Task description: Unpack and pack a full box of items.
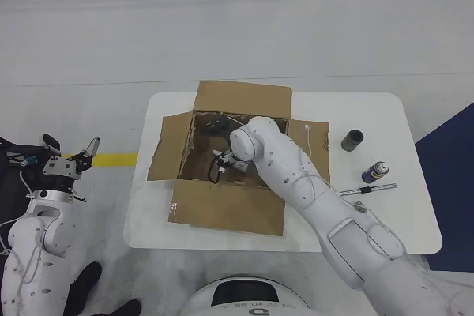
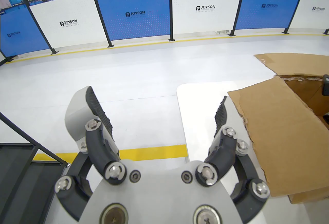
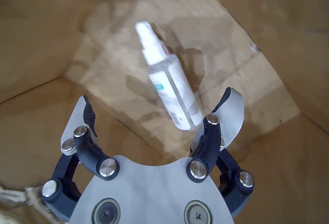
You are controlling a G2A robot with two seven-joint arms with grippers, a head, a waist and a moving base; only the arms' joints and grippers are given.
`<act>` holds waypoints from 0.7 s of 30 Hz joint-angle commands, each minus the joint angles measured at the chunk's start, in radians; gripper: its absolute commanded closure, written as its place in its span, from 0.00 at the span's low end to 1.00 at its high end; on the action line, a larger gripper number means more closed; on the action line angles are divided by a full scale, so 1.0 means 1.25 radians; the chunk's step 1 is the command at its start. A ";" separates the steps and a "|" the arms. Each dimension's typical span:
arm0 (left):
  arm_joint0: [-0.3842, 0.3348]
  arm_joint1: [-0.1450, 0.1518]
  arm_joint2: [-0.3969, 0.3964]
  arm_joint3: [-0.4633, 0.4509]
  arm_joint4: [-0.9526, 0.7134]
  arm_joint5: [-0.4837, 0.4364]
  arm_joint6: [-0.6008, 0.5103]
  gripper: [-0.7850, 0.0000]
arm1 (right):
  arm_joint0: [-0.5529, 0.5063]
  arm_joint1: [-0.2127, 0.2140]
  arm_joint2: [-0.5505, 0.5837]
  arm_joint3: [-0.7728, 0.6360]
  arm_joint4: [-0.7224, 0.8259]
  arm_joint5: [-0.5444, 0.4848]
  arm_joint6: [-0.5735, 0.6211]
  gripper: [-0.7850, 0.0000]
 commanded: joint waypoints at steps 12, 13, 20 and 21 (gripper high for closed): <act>0.000 0.000 0.000 0.000 0.000 0.000 0.000 0.00 | 0.055 -0.047 -0.071 0.147 -0.009 0.044 -0.052 0.53; 0.000 0.000 0.000 0.000 0.000 0.000 0.000 0.00 | 0.058 -0.052 -0.076 0.155 -0.006 0.048 -0.055 0.54; 0.000 0.000 0.000 0.000 0.000 0.000 0.000 0.00 | 0.079 -0.078 -0.095 0.195 -0.001 0.065 -0.104 0.52; 0.000 0.000 0.000 0.000 0.000 0.000 0.000 0.00 | 0.080 -0.081 -0.097 0.198 0.000 0.065 -0.109 0.48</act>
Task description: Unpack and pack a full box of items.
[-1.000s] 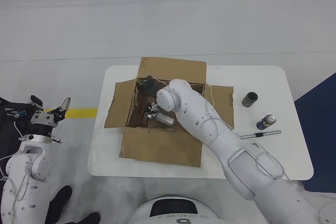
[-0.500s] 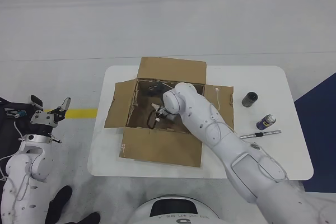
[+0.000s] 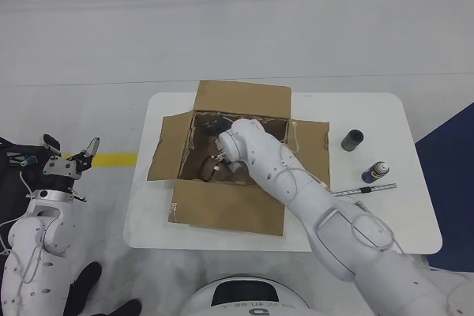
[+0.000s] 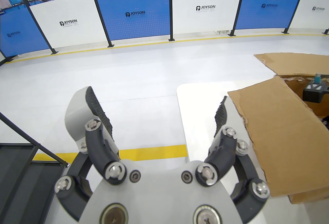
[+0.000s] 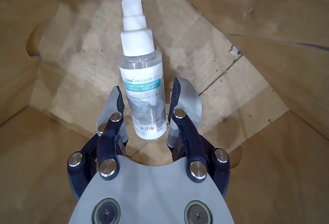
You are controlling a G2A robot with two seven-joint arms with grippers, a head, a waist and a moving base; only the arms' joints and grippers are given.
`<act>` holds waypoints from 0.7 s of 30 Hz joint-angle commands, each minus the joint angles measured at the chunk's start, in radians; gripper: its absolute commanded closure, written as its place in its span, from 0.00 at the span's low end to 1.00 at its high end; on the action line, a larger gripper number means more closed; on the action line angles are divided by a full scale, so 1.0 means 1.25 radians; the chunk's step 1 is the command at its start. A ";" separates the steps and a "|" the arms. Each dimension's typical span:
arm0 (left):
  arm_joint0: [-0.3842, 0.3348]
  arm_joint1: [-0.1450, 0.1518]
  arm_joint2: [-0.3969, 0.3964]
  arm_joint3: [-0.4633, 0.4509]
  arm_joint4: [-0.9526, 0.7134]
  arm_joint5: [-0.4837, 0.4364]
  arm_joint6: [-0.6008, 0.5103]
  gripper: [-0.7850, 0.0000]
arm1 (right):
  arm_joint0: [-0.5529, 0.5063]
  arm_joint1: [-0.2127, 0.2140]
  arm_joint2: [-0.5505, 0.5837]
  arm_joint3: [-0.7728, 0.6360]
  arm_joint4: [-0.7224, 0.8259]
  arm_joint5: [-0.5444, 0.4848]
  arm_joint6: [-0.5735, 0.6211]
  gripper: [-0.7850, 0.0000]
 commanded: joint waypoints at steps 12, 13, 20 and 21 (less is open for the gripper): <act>0.000 0.000 0.000 0.000 0.000 0.000 0.000 0.00 | 0.022 -0.030 0.005 0.061 0.040 0.019 -0.033 1.00; 0.000 0.000 0.000 0.000 0.000 0.000 0.000 0.00 | 0.020 -0.028 0.012 0.054 0.044 0.020 -0.041 1.00; 0.000 0.000 0.000 0.000 0.000 0.000 0.000 0.00 | -0.066 0.019 0.089 -0.136 0.015 0.072 -0.077 1.00; 0.000 0.000 0.000 0.000 0.000 0.000 0.000 0.00 | -0.099 0.032 0.107 -0.200 0.001 0.079 -0.076 1.00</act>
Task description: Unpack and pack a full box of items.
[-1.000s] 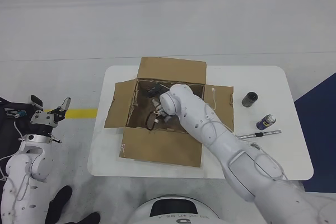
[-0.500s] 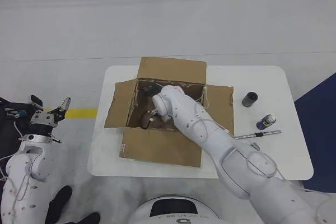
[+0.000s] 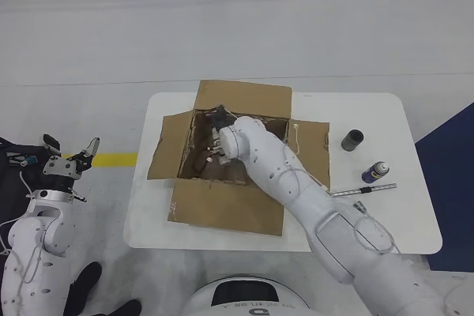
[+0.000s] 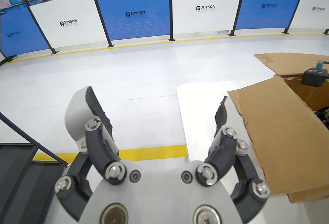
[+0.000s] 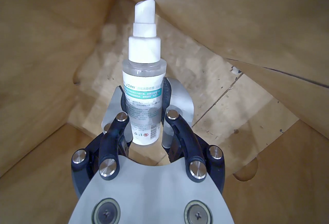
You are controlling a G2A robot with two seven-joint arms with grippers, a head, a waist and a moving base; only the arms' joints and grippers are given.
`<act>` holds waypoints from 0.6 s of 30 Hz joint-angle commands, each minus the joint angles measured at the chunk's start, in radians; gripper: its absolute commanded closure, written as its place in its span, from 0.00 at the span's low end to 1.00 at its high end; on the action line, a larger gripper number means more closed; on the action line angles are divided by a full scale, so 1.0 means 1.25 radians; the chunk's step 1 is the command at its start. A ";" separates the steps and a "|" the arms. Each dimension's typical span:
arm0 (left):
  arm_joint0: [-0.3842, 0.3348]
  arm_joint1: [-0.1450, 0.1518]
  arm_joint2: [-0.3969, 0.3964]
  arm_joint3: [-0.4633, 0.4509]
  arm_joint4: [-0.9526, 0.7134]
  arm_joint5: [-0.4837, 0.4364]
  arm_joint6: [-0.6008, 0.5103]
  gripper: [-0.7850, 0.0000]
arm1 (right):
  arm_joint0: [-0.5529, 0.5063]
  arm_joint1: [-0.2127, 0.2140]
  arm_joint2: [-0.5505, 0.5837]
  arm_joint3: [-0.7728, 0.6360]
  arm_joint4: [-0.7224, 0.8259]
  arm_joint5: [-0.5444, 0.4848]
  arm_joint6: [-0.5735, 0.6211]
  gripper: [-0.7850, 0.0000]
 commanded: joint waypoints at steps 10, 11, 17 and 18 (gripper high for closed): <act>0.000 0.000 0.000 0.000 0.000 0.000 0.000 0.00 | -0.479 0.122 0.206 -0.769 -0.273 0.036 -0.054 1.00; 0.000 0.000 0.000 0.000 0.000 0.000 0.000 0.00 | -0.511 0.126 0.216 -0.810 -0.283 0.039 -0.099 1.00; 0.000 0.000 0.000 0.000 0.000 0.000 0.000 0.00 | -0.660 0.135 0.250 -0.940 -0.313 0.089 -0.384 1.00; 0.000 0.000 0.000 0.000 0.000 0.000 0.000 0.00 | -0.686 0.137 0.256 -0.961 -0.305 0.088 -0.426 1.00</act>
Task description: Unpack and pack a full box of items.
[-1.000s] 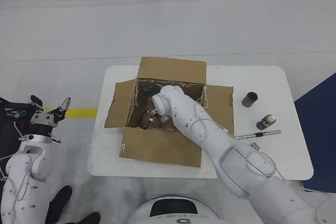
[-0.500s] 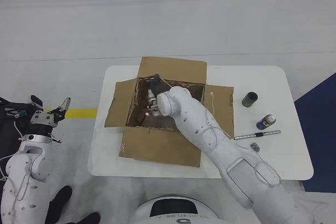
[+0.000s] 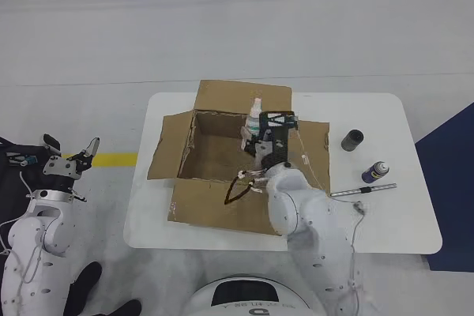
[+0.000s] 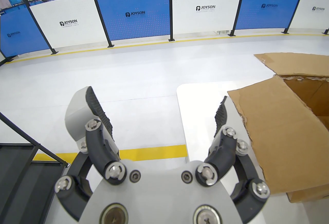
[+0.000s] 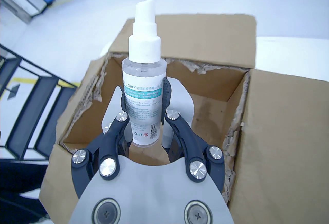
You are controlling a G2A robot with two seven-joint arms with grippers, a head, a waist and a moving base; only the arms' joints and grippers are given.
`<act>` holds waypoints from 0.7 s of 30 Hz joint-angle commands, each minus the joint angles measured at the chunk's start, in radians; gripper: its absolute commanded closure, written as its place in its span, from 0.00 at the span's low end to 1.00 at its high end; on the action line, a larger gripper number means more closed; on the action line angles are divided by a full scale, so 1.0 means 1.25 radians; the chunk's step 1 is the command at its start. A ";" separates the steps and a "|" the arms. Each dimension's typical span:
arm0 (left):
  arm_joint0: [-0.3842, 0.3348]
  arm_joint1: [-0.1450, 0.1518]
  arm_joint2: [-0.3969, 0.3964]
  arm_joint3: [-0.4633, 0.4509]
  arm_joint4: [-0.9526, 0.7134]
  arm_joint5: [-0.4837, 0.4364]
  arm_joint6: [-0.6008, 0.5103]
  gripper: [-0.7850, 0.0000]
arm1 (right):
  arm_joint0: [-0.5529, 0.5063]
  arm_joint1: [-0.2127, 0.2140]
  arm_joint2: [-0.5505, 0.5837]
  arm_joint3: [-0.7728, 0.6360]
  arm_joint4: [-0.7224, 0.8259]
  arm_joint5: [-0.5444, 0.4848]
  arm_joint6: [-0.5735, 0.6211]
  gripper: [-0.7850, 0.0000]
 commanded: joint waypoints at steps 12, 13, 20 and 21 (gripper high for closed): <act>0.000 0.000 0.000 0.000 0.000 0.000 0.000 0.00 | -0.170 0.012 0.054 -0.100 0.061 -0.030 -0.241 1.00; 0.000 0.000 0.000 0.000 0.000 0.000 0.000 0.00 | -0.170 0.012 0.054 -0.100 0.061 -0.030 -0.241 1.00; 0.000 0.000 0.000 0.000 0.000 0.000 0.000 0.00 | -0.203 0.018 0.082 -0.137 0.102 -0.092 -0.282 1.00; 0.000 0.000 0.000 0.000 0.000 0.000 0.000 0.00 | -0.226 0.021 0.103 -0.153 0.116 -0.106 -0.308 1.00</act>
